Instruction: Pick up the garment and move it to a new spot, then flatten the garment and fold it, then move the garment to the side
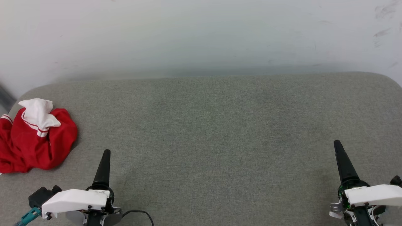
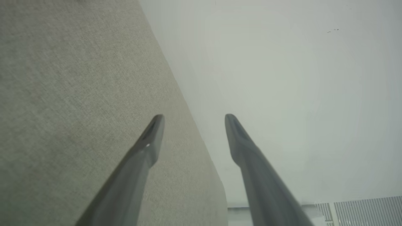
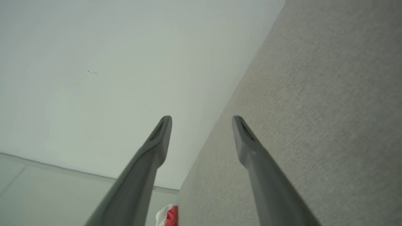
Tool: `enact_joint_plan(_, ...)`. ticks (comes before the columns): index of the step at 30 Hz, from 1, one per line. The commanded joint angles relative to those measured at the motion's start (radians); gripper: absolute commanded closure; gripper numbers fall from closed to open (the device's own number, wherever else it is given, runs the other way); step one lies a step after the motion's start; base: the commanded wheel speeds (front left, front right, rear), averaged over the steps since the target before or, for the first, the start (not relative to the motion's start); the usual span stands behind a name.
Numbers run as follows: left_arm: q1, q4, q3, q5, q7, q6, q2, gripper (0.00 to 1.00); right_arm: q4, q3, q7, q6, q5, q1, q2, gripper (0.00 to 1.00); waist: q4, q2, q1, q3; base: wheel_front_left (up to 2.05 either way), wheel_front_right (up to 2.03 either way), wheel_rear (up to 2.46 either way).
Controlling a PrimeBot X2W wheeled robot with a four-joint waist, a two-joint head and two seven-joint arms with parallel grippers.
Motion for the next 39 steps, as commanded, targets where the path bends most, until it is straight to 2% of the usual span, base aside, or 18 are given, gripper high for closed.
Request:
enact_joint_plan(1, -0.005, -0.027, -0.007, 0.042, -0.008, 0.01, 0.002, 0.0, -0.029, 0.006, -0.01, 0.0, -0.046, -0.004, 0.0, 0.0, 0.0, 0.0, 0.0, 0.0, 0.0, 0.0, 0.0)
enact_joint_plan(8, 0.009, -0.045, -0.045, 0.207, -0.038, 0.06, 0.004, 0.0, -0.056, 0.038, -0.039, 0.0, -0.222, 0.01, 0.0, 0.0, 0.001, 0.0, 0.0, 0.001, 0.0, 0.0, 0.0)
enact_joint_plan(21, 0.025, -0.074, -0.099, 0.416, -0.086, 0.13, 0.023, 0.0, -0.072, 0.049, -0.087, 0.0, -0.431, 0.032, 0.0, 0.0, 0.004, 0.0, 0.0, 0.002, 0.0, 0.0, 0.0)
enact_joint_plan(39, 0.041, -0.129, -0.157, 0.643, -0.143, 0.181, 0.038, 0.0, -0.105, 0.067, -0.144, 0.0, -0.667, 0.052, 0.0, 0.0, 0.011, 0.0, 0.0, 0.005, 0.0, 0.0, 0.0)
